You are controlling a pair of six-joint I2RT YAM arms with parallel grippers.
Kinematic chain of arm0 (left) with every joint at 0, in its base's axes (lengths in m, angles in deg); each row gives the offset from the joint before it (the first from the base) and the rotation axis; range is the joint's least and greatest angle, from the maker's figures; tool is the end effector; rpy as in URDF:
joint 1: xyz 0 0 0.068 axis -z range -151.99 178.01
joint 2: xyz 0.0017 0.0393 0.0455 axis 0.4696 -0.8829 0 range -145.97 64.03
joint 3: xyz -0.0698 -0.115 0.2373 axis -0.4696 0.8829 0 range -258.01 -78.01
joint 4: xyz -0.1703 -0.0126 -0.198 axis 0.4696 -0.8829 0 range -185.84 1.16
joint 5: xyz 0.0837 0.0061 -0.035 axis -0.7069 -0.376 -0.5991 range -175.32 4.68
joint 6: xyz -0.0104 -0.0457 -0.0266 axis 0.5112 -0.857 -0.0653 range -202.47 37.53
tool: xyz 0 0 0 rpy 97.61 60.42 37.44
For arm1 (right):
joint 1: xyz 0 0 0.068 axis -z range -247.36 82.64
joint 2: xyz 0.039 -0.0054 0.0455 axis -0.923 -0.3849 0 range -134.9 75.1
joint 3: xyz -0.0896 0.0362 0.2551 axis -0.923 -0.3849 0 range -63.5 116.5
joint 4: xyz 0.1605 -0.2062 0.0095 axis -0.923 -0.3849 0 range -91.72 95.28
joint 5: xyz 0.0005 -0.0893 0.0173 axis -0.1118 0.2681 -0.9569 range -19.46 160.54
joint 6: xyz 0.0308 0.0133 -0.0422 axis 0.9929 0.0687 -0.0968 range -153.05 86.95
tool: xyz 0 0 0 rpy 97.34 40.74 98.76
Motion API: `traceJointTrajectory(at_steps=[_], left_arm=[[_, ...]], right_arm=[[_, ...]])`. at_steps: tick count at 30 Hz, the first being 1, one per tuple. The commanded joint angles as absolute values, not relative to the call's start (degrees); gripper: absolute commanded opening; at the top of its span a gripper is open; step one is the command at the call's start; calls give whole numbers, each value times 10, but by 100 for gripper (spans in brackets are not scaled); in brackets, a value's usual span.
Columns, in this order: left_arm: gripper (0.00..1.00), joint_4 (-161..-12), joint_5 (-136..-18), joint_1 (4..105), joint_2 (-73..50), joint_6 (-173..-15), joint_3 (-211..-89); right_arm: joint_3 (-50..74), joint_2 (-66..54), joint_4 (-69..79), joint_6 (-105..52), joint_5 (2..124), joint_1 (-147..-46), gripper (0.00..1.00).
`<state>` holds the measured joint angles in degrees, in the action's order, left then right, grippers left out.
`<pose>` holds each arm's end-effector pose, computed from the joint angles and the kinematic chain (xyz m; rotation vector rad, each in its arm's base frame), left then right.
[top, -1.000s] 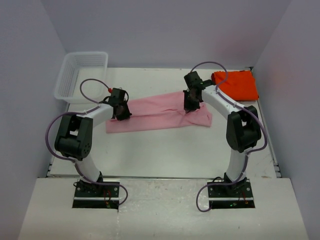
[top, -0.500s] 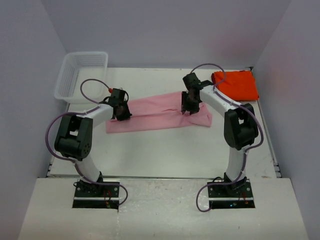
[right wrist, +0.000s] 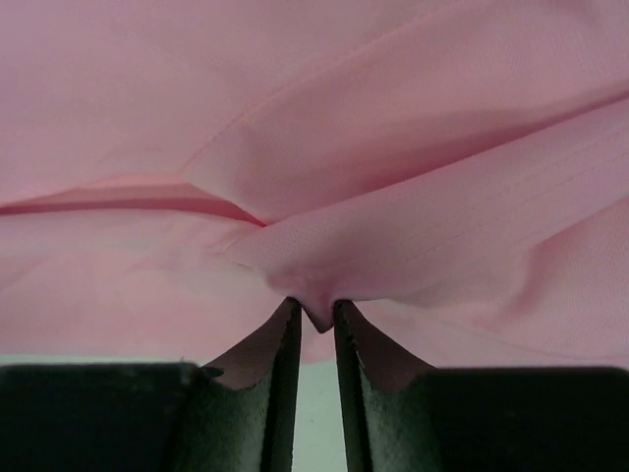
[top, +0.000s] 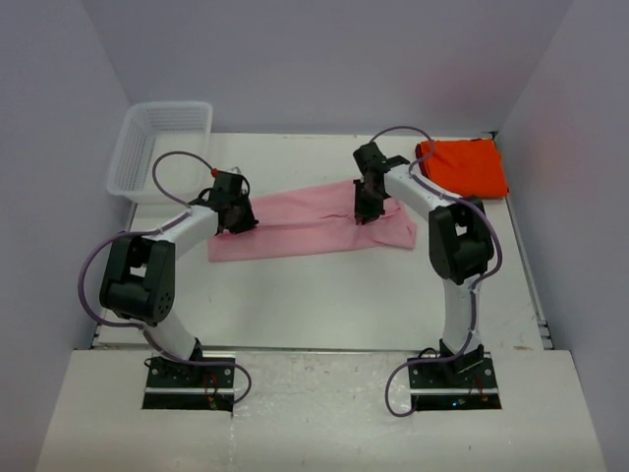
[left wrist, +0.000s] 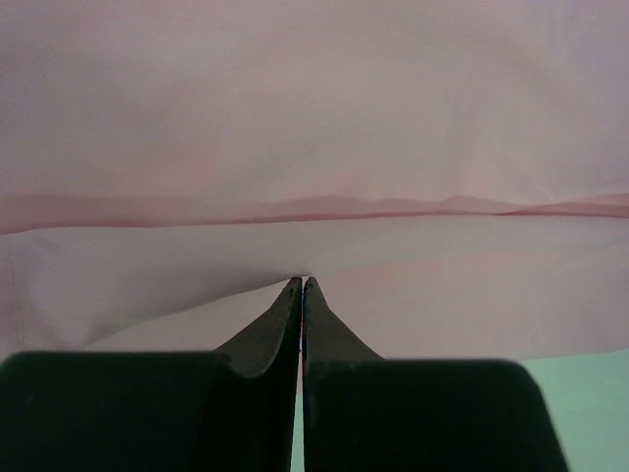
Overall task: Fold and stack the t-shirts
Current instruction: Fold the other side of the tshirt into a rectangle
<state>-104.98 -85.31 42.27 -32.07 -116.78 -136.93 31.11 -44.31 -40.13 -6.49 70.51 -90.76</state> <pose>0.3343 -0.0849 0.1878 -0.4414 2.4976 -0.3462 0.3986 0.1725 0.1920 0.0779 2.8203 0.2084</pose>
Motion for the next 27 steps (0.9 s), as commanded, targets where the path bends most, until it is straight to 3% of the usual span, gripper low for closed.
traceJointTrajectory(at_steps=[1,2,3,6,8,10,12,14,15,18,22,26,27], left_arm=[[0,-1047,-843,420,-293,-1149,-1361],[0,-1047,-844,420,-292,-1149,-1360],[0,-1046,-843,420,-291,-1149,-1358],[0,-1041,-837,420,-287,-1150,-1351],[0,-1039,-833,420,-287,-1151,-1346],[0,-1039,-832,421,-287,-1150,-1344],[0,-1044,-828,421,-277,-1146,-1339],[0,-1042,-831,422,-265,-1145,-1329],[0,-1042,-839,423,-261,-1146,-1327],[0,-1045,-838,424,-248,-1140,-1332],[0,-1057,-840,436,-228,-1135,-1348],[7,-1065,-876,449,-204,-1134,-1356],[9,-1070,-886,449,-200,-1134,-1358]], right_arm=[[362,-462,-395,-59,698,-907,19],[371,-469,-400,-60,698,-907,14],[384,-476,-403,-62,703,-906,2],[462,-515,-424,-75,705,-903,0],[618,-607,-480,-86,691,-882,7],[842,-684,-558,-93,633,-855,54],[879,-707,-572,-114,619,-846,99],[751,-636,-486,-132,658,-848,99],[608,-542,-446,-139,659,-849,99],[443,-410,-367,-140,665,-855,99],[322,-312,-357,-140,696,-891,99],[257,-281,-363,-131,698,-931,98],[248,-279,-356,-130,684,-934,90]])
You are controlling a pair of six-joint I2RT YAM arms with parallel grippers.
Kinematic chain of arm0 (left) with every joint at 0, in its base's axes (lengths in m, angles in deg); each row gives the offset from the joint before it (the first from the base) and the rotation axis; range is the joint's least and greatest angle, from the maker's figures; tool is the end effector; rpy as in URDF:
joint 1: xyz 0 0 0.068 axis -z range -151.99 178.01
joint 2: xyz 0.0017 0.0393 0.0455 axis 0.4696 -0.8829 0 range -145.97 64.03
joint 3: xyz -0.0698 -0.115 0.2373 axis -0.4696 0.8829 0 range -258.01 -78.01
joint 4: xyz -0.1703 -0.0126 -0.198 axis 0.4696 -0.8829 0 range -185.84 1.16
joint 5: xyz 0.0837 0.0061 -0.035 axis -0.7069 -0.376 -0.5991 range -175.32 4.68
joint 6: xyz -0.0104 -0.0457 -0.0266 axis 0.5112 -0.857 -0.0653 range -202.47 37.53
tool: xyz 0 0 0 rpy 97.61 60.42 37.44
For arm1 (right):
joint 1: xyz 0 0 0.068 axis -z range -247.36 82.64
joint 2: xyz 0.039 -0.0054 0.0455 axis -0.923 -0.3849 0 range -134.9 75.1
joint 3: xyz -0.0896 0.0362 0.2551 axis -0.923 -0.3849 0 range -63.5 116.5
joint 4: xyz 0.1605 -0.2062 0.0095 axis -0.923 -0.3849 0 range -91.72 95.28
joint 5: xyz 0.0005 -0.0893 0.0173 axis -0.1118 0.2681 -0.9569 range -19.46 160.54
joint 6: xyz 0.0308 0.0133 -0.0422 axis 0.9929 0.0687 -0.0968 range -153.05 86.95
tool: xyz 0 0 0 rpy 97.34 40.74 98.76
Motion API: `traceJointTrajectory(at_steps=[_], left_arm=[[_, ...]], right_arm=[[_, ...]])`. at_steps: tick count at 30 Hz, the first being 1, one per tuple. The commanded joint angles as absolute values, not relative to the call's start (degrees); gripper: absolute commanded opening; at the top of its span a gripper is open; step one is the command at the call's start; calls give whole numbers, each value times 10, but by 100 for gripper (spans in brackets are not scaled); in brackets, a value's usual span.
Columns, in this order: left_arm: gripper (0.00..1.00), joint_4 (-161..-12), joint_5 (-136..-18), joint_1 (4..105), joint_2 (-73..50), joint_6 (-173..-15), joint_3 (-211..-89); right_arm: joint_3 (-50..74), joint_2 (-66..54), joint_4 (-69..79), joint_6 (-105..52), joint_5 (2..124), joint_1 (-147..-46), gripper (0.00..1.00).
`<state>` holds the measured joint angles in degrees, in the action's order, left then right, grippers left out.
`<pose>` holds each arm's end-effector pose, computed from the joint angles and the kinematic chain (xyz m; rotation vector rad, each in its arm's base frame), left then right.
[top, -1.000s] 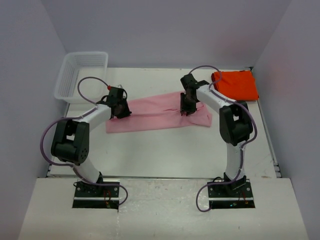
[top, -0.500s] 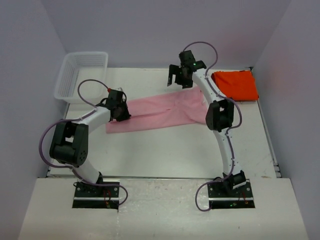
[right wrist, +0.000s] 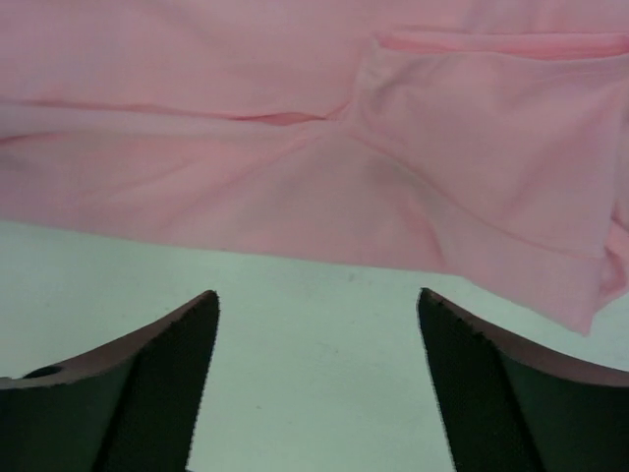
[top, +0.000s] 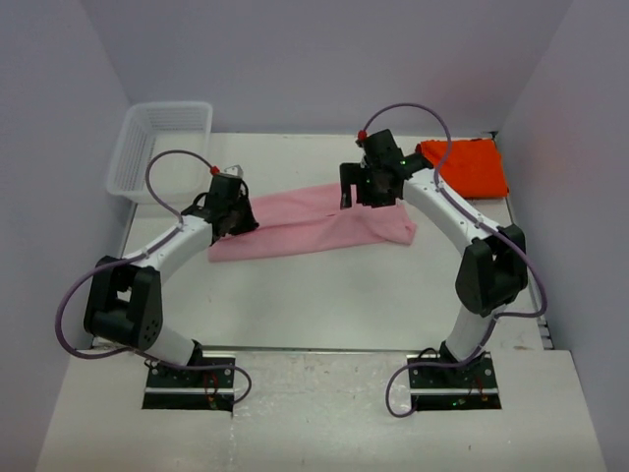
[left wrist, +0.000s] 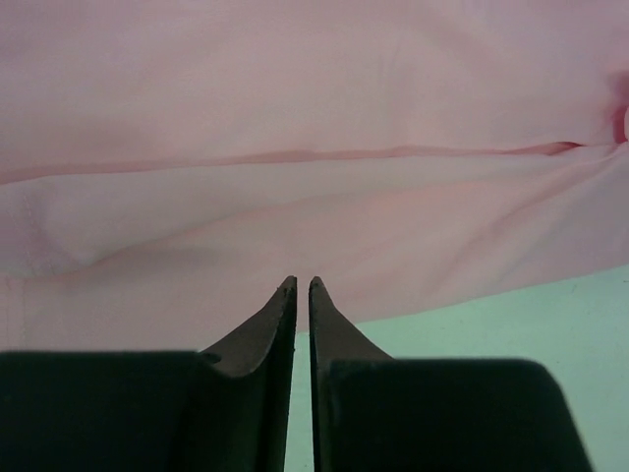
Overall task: Fold and stack the t-shirts
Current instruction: Fold the other side of the tshirt into a rectangle
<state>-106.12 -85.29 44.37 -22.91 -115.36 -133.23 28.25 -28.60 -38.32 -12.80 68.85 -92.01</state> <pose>0.3049 -0.0894 0.2166 -0.3540 2.4384 -0.3847 0.3601 0.1664 0.2876 -0.1105 2.5738 0.3400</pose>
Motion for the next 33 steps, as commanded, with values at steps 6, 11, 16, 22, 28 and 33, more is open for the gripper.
traceJointTrajectory(at_steps=[6,11,16,22,28,33], left_arm=[[9,-1113,-898,450,-217,-1124,-1382],[31,-1141,-953,451,-257,-1119,-1381],[45,-1141,-1046,451,-263,-1144,-1353],[40,-1155,-1124,450,-253,-1200,-1341],[0,-1144,-1085,450,-290,-1179,-1385],[0,-1135,-1069,451,-310,-1167,-1424]], right_arm=[[188,-249,-322,-102,656,-942,0],[167,-225,-321,-106,651,-946,18],[124,-193,-318,-107,649,-946,44],[66,-151,-305,-112,635,-946,41],[65,-205,-265,-97,567,-948,0],[128,-279,-248,-84,505,-965,0]])
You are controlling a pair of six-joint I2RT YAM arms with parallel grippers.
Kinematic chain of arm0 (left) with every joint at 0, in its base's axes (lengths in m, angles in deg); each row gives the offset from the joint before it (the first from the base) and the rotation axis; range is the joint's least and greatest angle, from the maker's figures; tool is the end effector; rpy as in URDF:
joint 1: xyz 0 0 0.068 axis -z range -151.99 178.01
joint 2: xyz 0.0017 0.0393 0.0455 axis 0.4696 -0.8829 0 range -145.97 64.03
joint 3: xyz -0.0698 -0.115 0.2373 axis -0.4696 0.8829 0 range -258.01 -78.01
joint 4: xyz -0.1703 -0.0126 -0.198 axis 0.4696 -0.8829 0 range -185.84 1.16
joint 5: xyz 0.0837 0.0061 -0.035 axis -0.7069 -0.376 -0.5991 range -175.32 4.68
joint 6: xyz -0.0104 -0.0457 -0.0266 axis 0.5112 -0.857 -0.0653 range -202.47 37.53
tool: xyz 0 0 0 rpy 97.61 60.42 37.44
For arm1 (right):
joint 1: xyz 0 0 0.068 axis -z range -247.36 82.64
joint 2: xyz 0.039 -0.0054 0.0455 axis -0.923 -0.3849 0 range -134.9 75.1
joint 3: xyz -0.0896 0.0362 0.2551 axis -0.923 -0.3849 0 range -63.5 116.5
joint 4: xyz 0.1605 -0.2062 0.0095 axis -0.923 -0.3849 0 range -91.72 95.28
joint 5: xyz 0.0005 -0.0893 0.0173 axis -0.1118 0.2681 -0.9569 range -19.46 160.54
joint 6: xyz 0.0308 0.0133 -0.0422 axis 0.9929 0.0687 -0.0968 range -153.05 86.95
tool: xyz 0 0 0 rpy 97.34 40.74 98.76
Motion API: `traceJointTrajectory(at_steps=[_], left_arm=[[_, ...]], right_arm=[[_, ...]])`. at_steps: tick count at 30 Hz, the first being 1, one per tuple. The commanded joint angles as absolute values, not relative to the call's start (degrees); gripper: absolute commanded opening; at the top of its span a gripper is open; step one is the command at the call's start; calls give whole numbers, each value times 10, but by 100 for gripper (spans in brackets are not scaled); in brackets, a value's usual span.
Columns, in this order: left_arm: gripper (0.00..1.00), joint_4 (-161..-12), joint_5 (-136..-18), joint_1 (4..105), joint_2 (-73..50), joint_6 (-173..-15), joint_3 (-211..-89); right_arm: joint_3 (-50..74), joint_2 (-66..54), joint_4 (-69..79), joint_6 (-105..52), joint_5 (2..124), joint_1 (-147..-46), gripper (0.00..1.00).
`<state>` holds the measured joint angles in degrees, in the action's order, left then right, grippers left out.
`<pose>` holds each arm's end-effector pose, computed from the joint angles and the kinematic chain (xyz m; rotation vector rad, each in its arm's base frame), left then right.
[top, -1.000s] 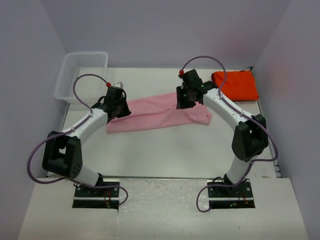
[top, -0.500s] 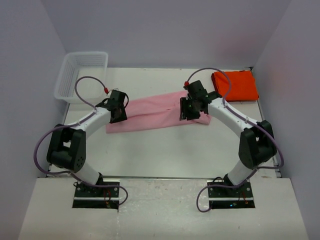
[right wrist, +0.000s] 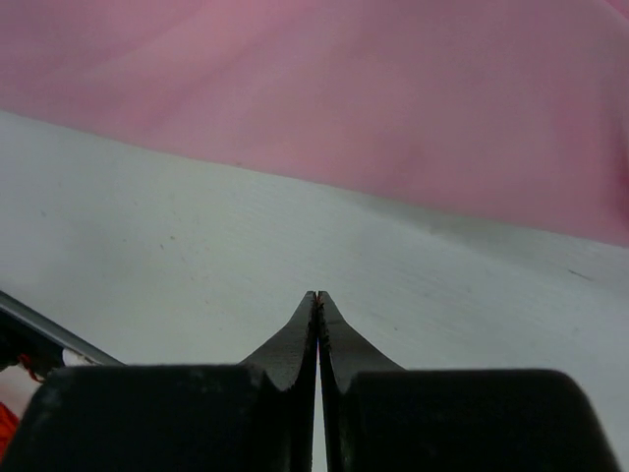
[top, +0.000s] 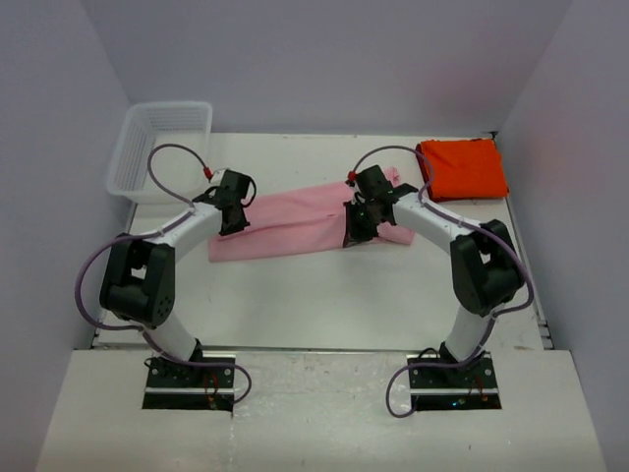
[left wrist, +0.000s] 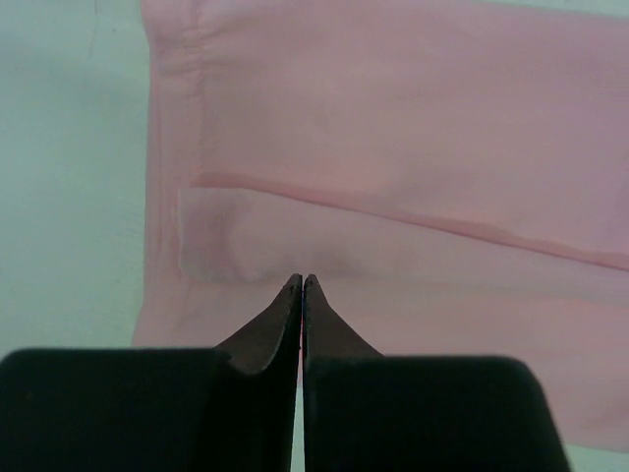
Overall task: Fold and stack the t-shirts
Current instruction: Fold the other side of the tshirt into a rectangle, then rotate the tshirt 90 degrees
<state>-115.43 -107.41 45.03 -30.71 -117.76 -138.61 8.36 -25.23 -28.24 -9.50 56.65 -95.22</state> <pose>0.3200 -0.0839 0.1954 -0.5260 2.4631 0.1509 0.3163 0.1769 0.2133 -0.1862 2.7383 0.5978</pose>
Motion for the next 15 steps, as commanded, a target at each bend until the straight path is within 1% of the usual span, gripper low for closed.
traceJointTrajectory(at_steps=[1,3,5,9,15], left_arm=[[0,-1135,-1076,451,-313,-1163,-1429],[0,-1130,-1083,450,-321,-1154,-1445],[0,-1133,-1093,447,-342,-1146,-1471],[0,-1127,-1075,435,-391,-1137,-1503],[0,-1119,-1033,411,-456,-1124,-1546]], right_arm=[[149,-301,-248,-85,496,-970,0],[170,-321,-239,-83,477,-975,0],[217,-362,-252,-86,470,-981,0],[288,-420,-278,-89,482,-988,0],[312,-460,-284,-86,469,-995,0]])
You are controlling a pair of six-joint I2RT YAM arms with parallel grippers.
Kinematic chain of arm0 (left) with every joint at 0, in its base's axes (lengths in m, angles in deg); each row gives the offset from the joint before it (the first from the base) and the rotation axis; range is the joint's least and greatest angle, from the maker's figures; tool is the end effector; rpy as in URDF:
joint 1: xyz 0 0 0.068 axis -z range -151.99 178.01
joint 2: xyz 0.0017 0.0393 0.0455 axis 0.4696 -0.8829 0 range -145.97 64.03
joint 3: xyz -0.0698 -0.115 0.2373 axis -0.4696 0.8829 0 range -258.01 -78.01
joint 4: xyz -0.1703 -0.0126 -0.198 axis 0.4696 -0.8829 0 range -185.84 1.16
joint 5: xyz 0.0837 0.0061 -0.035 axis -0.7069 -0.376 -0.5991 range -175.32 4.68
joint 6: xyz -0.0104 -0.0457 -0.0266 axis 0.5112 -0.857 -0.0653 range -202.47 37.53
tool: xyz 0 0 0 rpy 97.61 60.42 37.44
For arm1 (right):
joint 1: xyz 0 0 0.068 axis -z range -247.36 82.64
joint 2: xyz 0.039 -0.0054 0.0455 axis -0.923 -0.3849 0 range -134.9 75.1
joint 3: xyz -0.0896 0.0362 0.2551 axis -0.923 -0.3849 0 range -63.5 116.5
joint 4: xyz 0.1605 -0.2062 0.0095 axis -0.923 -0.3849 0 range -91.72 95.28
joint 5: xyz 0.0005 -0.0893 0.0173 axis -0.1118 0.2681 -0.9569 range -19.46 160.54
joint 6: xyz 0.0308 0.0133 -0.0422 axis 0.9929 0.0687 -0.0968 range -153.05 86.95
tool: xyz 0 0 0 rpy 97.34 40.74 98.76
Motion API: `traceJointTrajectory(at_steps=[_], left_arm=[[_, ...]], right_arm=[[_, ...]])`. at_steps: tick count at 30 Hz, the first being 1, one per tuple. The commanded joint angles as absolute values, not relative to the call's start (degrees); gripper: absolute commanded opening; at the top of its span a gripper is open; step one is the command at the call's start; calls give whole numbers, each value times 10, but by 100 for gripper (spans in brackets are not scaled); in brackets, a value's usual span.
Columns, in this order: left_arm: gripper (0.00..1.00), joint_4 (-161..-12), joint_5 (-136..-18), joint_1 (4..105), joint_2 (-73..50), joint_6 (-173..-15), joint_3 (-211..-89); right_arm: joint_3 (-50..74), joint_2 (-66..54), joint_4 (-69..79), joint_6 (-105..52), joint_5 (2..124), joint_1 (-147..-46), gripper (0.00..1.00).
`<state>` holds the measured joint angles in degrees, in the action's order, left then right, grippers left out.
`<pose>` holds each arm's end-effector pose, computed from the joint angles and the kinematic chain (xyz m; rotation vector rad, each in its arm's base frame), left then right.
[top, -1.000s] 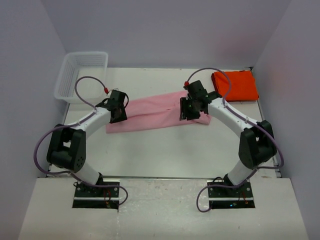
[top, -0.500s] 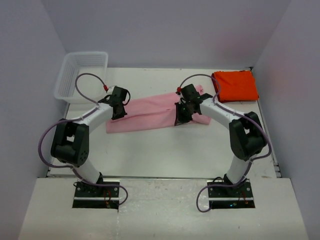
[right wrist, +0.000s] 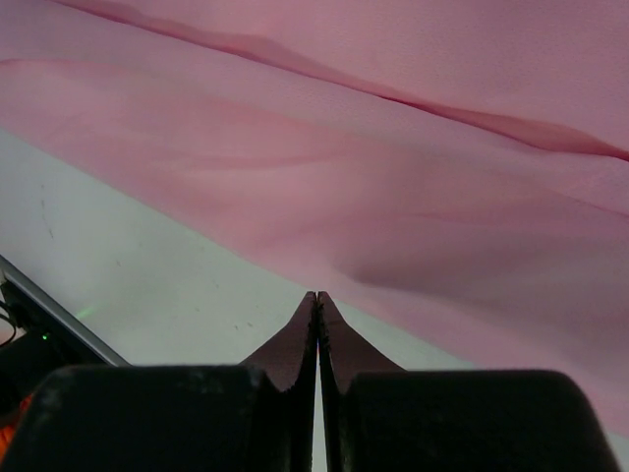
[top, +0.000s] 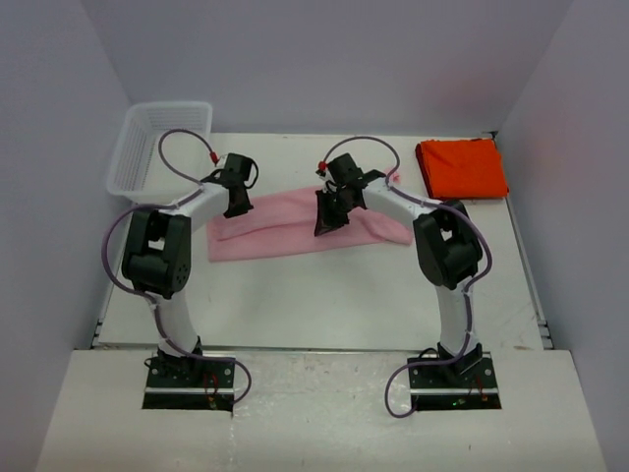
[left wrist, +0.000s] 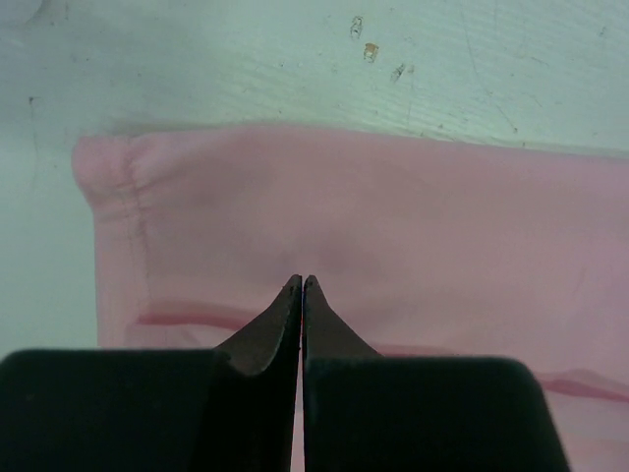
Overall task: Fold and stack the t-shirts
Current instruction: Rotate the tshirt 90 degrees
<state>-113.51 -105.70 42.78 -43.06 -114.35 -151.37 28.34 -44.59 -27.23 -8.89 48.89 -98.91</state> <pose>0.3811 -0.0876 0.1882 -0.4971 2.4504 0.1321 0.3753 0.2458 0.1883 -0.3156 2.7330 0.8041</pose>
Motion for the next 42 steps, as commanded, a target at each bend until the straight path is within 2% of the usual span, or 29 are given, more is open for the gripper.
traceJointTrajectory(at_steps=[1,11,23,29,35,42], left_arm=[[0,-1118,-1028,408,-462,-1121,-1553],[0,-1110,-989,387,-496,-1110,-1579],[0,-1134,-993,352,-529,-1133,-1556],[0,-1112,-962,347,-481,-1169,-1476],[0,-1098,-943,349,-428,-1180,-1383],[0,-1086,-929,355,-369,-1185,-1295]], right_arm=[[314,-465,-286,-85,465,-996,0],[342,-527,-303,-64,439,-1008,0],[233,-484,-281,-18,476,-1020,0],[159,-436,-285,13,542,-1017,0],[91,-404,-266,45,548,-999,0],[67,-327,-285,25,611,-991,0]])
